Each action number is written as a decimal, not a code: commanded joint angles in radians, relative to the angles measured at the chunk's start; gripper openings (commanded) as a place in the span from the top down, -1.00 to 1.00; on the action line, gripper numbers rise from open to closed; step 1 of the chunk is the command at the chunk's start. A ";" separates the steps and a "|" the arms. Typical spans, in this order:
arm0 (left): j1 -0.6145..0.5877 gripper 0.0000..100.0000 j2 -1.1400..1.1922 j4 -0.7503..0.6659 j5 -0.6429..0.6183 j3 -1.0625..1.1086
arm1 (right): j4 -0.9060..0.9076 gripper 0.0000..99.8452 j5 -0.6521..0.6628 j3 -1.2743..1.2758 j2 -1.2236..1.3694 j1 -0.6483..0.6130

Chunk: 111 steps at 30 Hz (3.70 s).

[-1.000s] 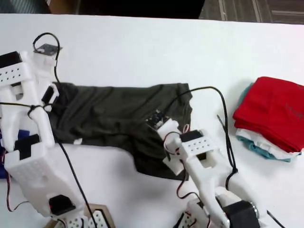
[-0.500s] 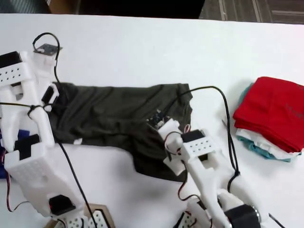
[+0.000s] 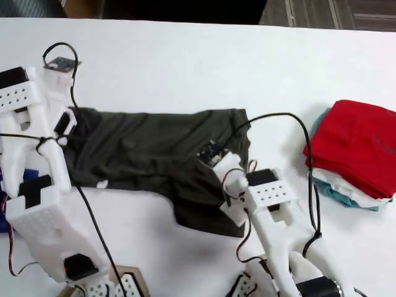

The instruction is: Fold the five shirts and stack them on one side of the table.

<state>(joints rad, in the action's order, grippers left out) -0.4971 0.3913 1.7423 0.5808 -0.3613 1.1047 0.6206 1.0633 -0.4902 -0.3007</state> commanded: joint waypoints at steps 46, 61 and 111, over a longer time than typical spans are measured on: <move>0.094 0.61 0.227 -0.049 -0.081 -0.050 | 0.044 0.91 -0.035 -0.423 -0.096 0.113; -0.091 0.61 0.233 0.040 -0.025 -0.030 | 0.033 0.91 -0.132 -1.195 0.892 0.071; 0.084 0.60 0.310 -0.060 -0.112 -0.506 | 0.601 0.96 -0.132 -2.156 1.415 0.087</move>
<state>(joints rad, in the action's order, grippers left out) -0.4189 0.6720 1.7208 0.4718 -0.8431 1.6924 0.4902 -1.0986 1.0119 -0.1979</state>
